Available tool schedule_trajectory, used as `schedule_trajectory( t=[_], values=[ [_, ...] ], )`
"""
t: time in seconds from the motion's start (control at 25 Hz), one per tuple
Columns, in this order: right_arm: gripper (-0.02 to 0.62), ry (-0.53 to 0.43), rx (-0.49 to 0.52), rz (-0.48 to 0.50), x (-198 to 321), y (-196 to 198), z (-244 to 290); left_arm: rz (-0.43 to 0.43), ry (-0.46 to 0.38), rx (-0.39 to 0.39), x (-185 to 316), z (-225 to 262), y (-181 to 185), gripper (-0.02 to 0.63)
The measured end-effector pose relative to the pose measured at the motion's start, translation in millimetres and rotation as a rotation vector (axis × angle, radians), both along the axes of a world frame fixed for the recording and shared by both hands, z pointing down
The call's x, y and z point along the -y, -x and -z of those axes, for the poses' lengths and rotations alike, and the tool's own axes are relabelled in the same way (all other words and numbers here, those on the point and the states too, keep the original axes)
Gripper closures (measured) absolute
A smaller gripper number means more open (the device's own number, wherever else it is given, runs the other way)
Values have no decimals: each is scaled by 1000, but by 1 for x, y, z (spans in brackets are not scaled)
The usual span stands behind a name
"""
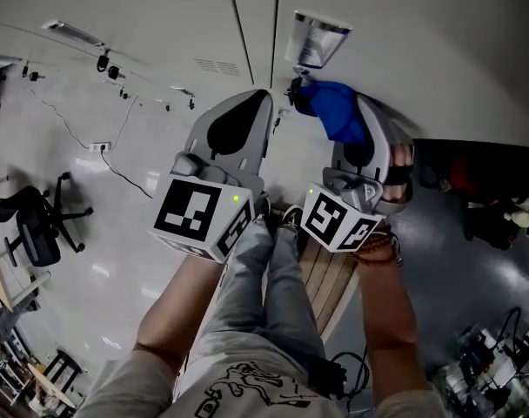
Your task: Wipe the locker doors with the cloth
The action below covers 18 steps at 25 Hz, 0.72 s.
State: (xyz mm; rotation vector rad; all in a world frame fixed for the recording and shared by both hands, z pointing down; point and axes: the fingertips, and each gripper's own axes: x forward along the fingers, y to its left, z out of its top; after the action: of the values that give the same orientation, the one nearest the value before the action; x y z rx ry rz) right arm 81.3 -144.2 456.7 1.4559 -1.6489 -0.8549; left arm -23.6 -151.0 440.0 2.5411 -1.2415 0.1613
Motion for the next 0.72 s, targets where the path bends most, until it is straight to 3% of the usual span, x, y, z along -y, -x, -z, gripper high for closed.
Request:
schedule_trajectory(
  t=[0.32, 0.72],
  values=[
    [549, -57, -12, -17, -7, -12, 83, -7, -60, -41, -12, 75, -10, 607],
    [549, -174, -27, -14, -11, -9, 215, -30, -196, -72, -17, 192, -22, 607]
  ],
)
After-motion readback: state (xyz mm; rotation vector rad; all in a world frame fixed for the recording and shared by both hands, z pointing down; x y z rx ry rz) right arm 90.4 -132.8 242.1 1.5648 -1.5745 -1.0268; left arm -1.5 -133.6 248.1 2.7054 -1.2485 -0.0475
